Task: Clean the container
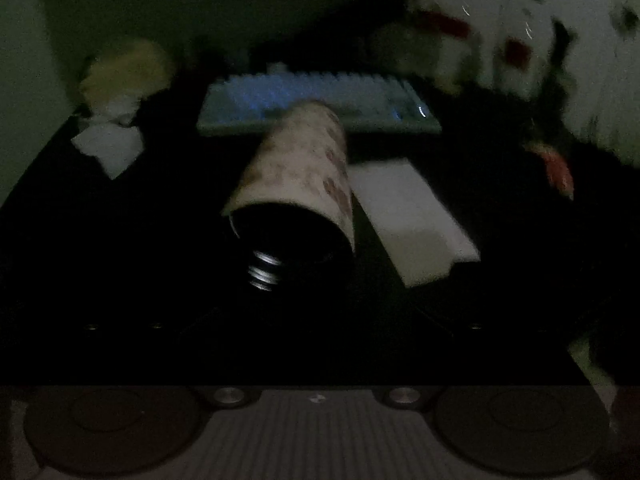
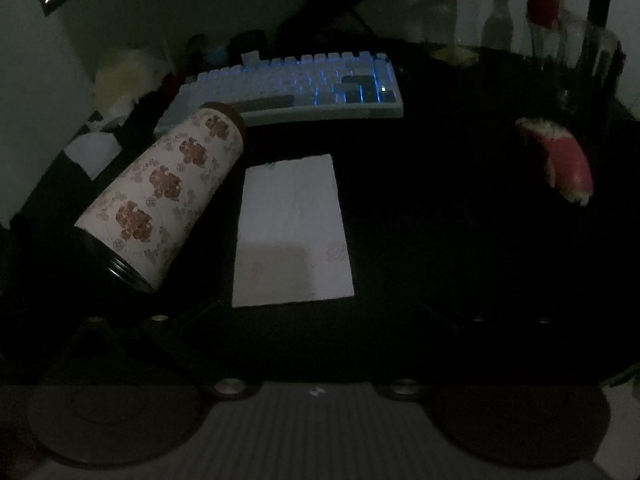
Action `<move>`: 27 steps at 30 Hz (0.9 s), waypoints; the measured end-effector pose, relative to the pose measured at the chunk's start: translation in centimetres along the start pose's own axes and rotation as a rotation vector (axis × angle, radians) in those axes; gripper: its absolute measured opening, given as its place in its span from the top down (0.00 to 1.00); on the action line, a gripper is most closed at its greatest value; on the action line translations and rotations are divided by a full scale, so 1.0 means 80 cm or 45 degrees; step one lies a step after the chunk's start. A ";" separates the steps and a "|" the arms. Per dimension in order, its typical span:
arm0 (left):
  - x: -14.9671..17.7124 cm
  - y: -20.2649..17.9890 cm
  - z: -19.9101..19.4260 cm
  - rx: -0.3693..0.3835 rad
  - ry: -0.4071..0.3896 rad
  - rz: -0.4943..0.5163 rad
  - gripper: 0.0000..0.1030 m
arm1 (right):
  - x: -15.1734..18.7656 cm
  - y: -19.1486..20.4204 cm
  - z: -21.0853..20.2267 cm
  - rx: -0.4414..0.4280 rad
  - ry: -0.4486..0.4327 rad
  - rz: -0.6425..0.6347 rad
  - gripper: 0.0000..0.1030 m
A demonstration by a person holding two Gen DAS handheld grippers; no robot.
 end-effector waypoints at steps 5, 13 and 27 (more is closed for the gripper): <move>-0.010 0.000 -0.015 -0.043 -0.026 -0.044 0.00 | -0.009 0.001 -0.020 -0.052 -0.044 0.040 0.00; -0.011 -0.003 -0.026 -0.126 -0.058 -0.020 0.00 | -0.009 0.001 -0.043 -0.042 -0.094 0.022 0.00; -0.009 0.007 -0.014 -0.153 -0.034 -0.043 0.00 | -0.006 -0.012 -0.022 -0.054 -0.032 -0.013 0.00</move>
Point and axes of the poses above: each gripper's, at about its wrist camera, not at the fingertips, and z roughly the way its jaws point, y to its left, x to its underside, the point moved 1 cm from there along z, roughly the way its jaws point, and after that the axes turned 3 degrees about -y, right-handed, at the moved point
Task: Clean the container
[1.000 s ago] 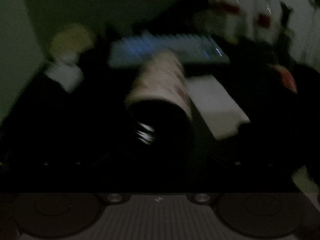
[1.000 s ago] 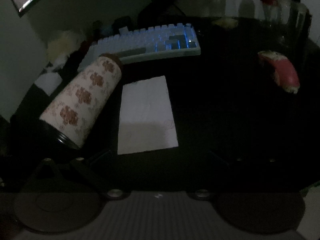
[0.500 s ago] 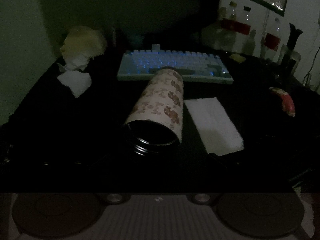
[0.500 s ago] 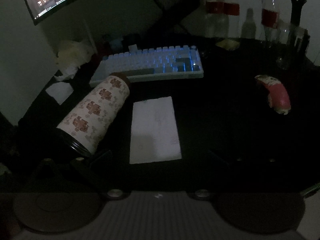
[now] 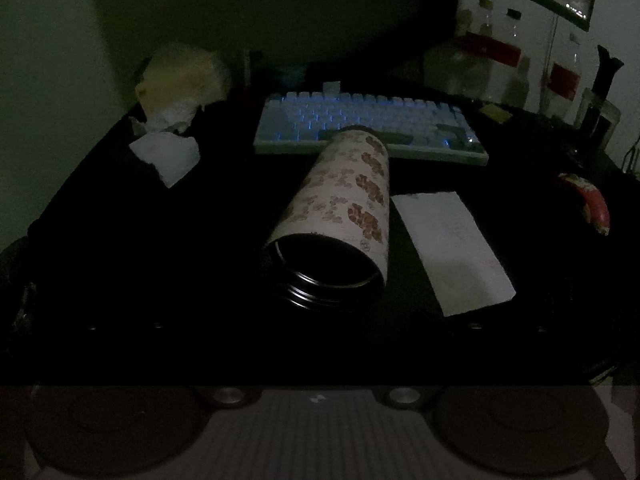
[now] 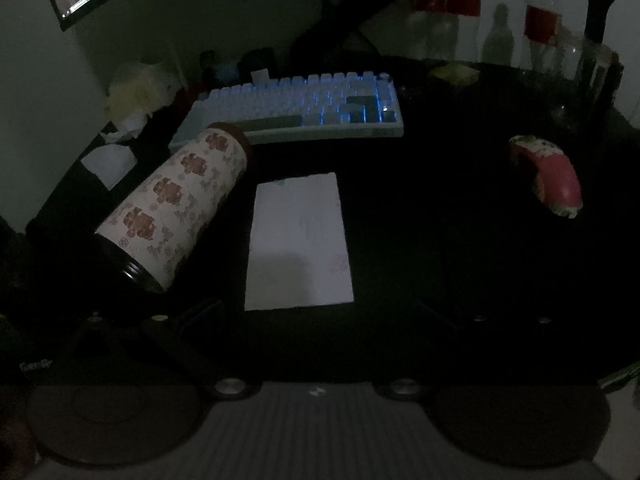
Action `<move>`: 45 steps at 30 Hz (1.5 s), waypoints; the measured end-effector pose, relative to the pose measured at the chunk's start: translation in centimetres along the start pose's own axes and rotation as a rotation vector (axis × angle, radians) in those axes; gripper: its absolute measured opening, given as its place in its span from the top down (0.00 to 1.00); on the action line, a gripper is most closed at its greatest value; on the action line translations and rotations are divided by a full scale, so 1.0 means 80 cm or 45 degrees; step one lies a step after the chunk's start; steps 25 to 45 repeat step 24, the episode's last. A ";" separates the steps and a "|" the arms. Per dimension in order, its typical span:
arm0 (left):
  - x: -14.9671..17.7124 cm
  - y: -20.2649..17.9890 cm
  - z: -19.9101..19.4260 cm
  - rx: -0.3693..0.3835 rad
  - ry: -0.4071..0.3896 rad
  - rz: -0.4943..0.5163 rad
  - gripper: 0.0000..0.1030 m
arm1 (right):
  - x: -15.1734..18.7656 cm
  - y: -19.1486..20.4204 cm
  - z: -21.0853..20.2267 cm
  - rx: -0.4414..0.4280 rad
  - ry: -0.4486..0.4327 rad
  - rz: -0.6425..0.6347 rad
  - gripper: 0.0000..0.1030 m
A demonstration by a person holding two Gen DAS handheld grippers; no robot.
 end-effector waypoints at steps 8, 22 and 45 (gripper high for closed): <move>0.004 -0.007 0.005 0.001 0.016 0.019 0.00 | 0.003 0.003 0.001 0.002 0.002 -0.017 0.00; 0.003 0.006 0.008 0.007 0.006 0.008 0.00 | 0.005 0.000 0.006 -0.001 0.023 -0.037 0.00; 0.001 0.008 0.009 0.012 0.004 0.009 0.00 | 0.005 0.000 0.007 0.000 0.027 -0.038 0.00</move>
Point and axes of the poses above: each gripper's, at about its wrist camera, not at the fingertips, and z roughly the way its jaws point, y to its left, x to its underside, the point moved 1 cm from there along z, roughly the way its jaws point, and after that the axes turned 3 degrees about -y, right-handed, at the moved point
